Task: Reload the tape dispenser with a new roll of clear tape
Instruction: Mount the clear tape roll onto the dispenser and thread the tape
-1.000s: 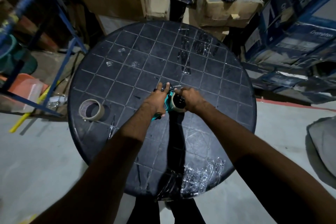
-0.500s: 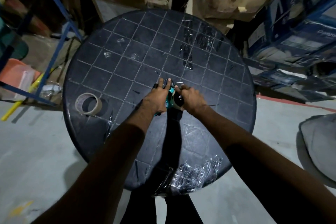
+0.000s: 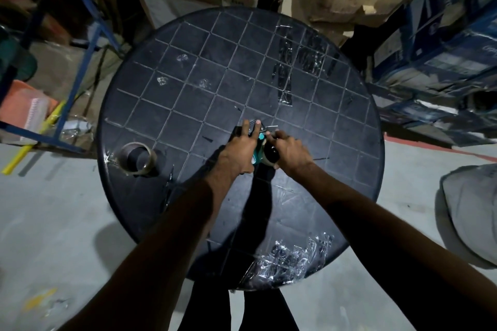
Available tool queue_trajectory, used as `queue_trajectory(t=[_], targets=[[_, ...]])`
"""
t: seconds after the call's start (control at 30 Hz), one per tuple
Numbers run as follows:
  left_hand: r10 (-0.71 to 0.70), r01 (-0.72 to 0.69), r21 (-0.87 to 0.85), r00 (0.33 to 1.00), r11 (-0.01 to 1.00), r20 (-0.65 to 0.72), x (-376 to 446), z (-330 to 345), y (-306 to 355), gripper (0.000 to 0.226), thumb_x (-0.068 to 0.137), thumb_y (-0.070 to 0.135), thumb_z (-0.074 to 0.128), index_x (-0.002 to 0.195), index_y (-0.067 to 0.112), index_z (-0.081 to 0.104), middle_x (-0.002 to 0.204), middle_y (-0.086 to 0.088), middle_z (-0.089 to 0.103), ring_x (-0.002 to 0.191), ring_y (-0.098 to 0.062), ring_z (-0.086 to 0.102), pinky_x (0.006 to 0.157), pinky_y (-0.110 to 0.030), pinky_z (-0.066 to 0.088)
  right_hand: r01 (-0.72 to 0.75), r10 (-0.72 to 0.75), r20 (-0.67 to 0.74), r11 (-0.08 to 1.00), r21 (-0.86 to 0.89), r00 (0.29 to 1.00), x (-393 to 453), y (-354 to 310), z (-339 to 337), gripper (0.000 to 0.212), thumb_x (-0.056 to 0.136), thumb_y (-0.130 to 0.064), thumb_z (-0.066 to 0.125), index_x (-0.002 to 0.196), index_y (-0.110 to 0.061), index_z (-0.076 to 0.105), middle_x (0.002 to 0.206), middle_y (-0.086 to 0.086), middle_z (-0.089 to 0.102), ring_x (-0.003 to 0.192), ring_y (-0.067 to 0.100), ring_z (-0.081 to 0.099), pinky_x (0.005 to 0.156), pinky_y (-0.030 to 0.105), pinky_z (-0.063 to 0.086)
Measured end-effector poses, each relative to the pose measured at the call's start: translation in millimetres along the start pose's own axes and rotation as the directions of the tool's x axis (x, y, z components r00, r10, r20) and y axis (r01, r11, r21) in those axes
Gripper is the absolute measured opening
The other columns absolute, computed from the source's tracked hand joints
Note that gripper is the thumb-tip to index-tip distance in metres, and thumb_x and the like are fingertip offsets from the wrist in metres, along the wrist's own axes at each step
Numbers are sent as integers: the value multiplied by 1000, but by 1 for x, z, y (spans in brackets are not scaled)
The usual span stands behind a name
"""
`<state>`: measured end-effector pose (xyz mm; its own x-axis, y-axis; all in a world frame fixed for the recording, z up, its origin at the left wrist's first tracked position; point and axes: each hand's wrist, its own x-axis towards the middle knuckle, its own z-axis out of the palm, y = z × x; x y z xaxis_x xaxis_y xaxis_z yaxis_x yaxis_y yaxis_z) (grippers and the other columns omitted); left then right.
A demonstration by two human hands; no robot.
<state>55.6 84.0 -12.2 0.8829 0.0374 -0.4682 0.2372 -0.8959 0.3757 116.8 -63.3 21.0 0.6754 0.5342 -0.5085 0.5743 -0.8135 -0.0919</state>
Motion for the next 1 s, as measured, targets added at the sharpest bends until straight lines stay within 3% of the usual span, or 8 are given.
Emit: queue_trajectory(t=[0.33, 0.53, 0.63, 0.73, 0.8, 0.87, 0.93, 1.0], targets=[[22, -20, -47, 999, 999, 33, -5, -10, -2, 133, 68, 10, 87, 161, 21, -7, 167, -13, -11, 133, -42, 48, 102, -49, 52, -69, 69, 8, 996, 54, 998, 9, -1, 13, 101, 74, -13, 87, 158, -22, 32, 152, 8, 40, 120, 43, 59, 96, 50, 54], [25, -23, -63, 999, 998, 31, -6, -11, 0, 137, 68, 8, 88, 160, 24, -12, 167, -12, -15, 138, -43, 43, 104, -50, 50, -120, 118, 23, 985, 127, 993, 7, -1, 7, 103, 67, -16, 91, 154, -24, 38, 148, 8, 46, 123, 40, 59, 97, 49, 55], [20, -19, -53, 1000, 998, 18, -8, -11, 1, 136, 68, 9, 88, 160, 25, -11, 167, -13, -13, 135, -44, 47, 103, -50, 52, -114, 105, 59, 978, 175, 993, 6, 2, -5, 101, 64, -19, 93, 152, -24, 44, 146, 9, 49, 128, 35, 55, 104, 43, 51], [-9, 10, -70, 1000, 997, 22, -13, -10, 4, 132, 71, 12, 86, 160, 29, -9, 165, -18, -11, 132, -44, 49, 102, -51, 52, -140, 132, 50, 960, 241, 990, -3, 1, -2, 100, 72, -19, 89, 157, -23, 37, 156, 10, 43, 136, 35, 50, 112, 41, 43], [-68, 67, -110, 998, 992, -1, -19, -7, 4, 127, 73, 19, 83, 158, 41, -10, 161, -26, 2, 130, -48, 47, 101, -55, 51, -179, 187, -2, 946, 271, 982, -15, -3, 12, 102, 78, -26, 85, 161, -21, 26, 164, 11, 31, 139, 40, 45, 117, 45, 39], [-115, 110, -143, 993, 984, -29, -25, -2, 1, 122, 77, 27, 76, 151, 53, -18, 145, -28, 36, 119, -47, 54, 95, -56, 51, -224, 247, -41, 927, 300, 968, -30, -7, 30, 103, 82, -30, 81, 162, -18, 18, 167, 15, 18, 147, 45, 31, 122, 53, 30], [-111, 103, -259, 994, 960, -19, -32, 8, 0, 123, 82, 20, 70, 144, 58, -28, 126, -23, 55, 98, -41, 64, 83, -51, 55, -236, 271, -69, 918, 320, 960, -48, -12, 43, 98, 88, -26, 76, 162, -17, 14, 167, 19, 13, 151, 44, 22, 123, 54, 27], [-113, 101, -351, 993, 931, -15, -40, 9, 4, 122, 85, 13, 67, 145, 54, -31, 120, -20, 62, 89, -38, 67, 76, -47, 56, -211, 265, -104, 907, 364, 959, -66, -19, 47, 88, 91, -18, 70, 162, -18, 17, 165, 19, 16, 148, 41, 27, 121, 51, 34]])
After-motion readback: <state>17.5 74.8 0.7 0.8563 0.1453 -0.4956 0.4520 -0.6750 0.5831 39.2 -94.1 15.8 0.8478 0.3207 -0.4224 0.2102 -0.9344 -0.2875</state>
